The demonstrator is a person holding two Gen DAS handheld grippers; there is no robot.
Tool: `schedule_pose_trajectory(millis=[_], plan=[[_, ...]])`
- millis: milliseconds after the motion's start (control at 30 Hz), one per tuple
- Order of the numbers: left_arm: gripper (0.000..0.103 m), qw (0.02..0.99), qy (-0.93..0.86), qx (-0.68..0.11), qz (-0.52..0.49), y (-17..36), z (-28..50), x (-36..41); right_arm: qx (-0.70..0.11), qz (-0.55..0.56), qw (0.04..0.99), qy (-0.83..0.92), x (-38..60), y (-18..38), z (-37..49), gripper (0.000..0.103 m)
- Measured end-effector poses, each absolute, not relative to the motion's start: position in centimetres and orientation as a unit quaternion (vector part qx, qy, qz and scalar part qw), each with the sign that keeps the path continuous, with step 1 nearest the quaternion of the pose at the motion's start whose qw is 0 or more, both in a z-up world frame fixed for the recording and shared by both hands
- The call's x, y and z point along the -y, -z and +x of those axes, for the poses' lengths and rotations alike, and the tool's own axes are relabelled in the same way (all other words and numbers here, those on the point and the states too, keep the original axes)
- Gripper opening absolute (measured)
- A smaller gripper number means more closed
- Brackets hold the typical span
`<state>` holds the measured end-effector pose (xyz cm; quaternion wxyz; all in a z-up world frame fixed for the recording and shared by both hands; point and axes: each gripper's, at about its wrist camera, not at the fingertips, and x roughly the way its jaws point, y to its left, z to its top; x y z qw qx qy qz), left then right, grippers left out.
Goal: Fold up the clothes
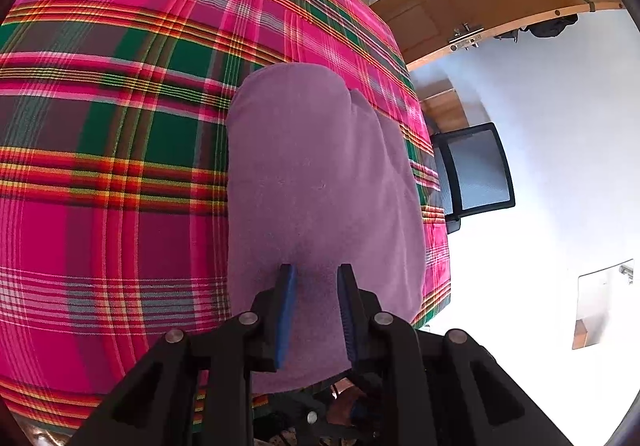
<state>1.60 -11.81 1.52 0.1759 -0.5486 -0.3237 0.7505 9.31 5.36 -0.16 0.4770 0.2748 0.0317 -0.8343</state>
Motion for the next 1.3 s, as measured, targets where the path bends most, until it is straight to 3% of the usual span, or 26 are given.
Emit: schedule_pose_trajectory(millis=[200, 433, 700, 1000, 1300], plan=[[0.022, 0.179, -0.749, 0.326, -0.548, -1.5, 1.7, 12.2, -0.038, 0.277, 0.477, 0.833, -4.7, 0.2, 10.1, 0.008], [0.022, 0.174, -0.749, 0.325, -0.55, -1.1, 1.7, 12.3, -0.073, 0.292, 0.467, 0.832, -4.1, 1.1, 10.7, 0.008], [0.022, 0.151, -0.786, 0.304, -0.517, -3.0, 1.7, 12.5, -0.134, 0.246, 0.496, 0.822, -7.0, -3.2, 13.4, 0.012], [0.022, 0.136, -0.81, 0.288, -0.493, -4.1, -1.3, 11.6, -0.049, 0.27, 0.29, 0.917, -11.9, -4.6, 3.8, 0.02], [0.022, 0.104, -0.807, 0.26, -0.52, -2.4, -3.3, 11.1, -0.033, 0.325, 0.211, 0.921, -15.1, -2.4, -0.8, 0.02]])
